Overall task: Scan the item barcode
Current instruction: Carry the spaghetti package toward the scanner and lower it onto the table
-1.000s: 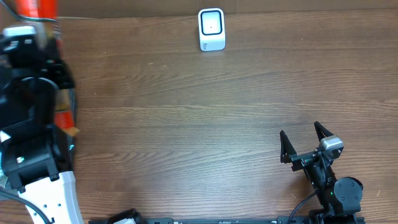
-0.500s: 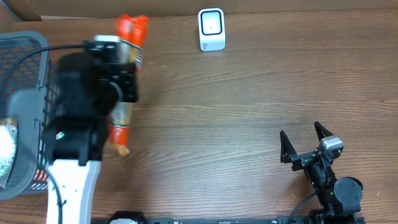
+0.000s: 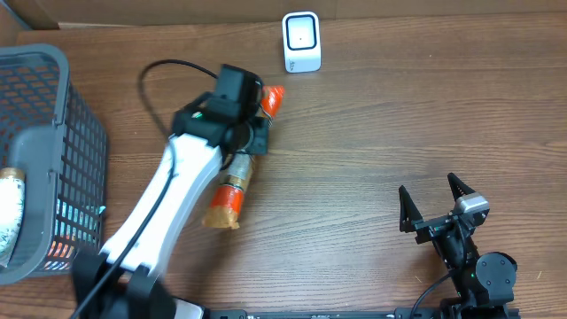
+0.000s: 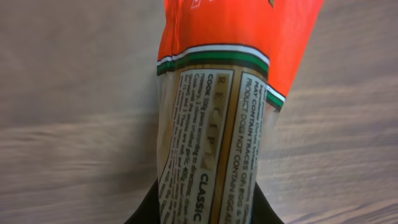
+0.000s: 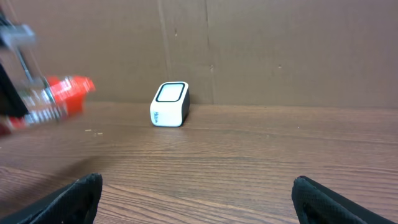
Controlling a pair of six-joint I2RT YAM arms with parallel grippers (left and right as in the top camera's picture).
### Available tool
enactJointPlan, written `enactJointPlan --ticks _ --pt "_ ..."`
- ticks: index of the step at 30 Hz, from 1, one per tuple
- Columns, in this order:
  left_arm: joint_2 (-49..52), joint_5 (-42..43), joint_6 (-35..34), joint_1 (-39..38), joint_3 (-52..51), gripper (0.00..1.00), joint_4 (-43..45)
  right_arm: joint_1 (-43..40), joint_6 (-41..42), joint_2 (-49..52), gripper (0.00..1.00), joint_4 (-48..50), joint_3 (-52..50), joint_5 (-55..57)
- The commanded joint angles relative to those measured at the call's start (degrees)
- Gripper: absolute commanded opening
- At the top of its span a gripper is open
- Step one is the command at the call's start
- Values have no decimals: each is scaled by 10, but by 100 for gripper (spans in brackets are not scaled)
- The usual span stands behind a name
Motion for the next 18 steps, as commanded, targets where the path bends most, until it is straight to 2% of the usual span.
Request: enactJointPlan --ticks 1,3,11,18 --pt "43 24 0 -26 28 4 -2 5 2 -6 100 3 -6 3" --pt "74 20 24 -42 28 4 0 5 2 -6 100 3 -6 3" --pt "155 58 25 -57 28 4 45 5 2 -6 100 3 -6 3" --pt "158 97 158 -62 28 4 93 5 2 -6 100 3 -6 3"
